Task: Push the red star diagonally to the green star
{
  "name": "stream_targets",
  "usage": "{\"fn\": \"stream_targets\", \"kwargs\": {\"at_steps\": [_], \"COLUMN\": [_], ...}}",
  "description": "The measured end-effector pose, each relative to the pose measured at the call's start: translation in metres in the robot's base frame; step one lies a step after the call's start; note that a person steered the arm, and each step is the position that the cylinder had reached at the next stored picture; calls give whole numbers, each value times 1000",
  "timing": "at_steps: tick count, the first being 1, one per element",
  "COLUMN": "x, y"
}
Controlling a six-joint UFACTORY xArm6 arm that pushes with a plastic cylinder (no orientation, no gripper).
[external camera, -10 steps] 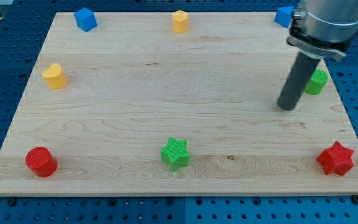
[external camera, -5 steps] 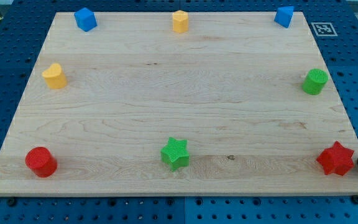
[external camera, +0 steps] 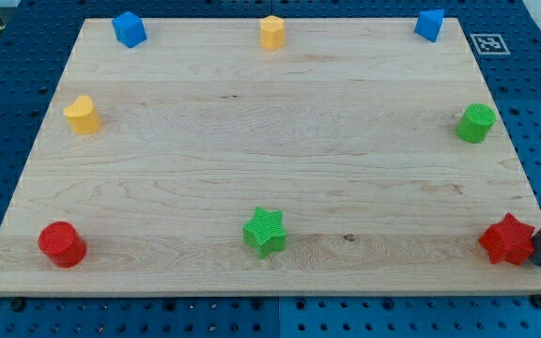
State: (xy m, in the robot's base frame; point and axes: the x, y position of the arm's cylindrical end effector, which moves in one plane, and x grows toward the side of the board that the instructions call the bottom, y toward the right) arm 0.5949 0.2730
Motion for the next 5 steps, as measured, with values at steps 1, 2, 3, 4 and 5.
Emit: {"fn": "stream_targets", "kwargs": {"at_steps": [1, 2, 3, 4, 5], "x": [0, -6, -6, -6, -6], "y": [0, -8, -35, -61, -77]}}
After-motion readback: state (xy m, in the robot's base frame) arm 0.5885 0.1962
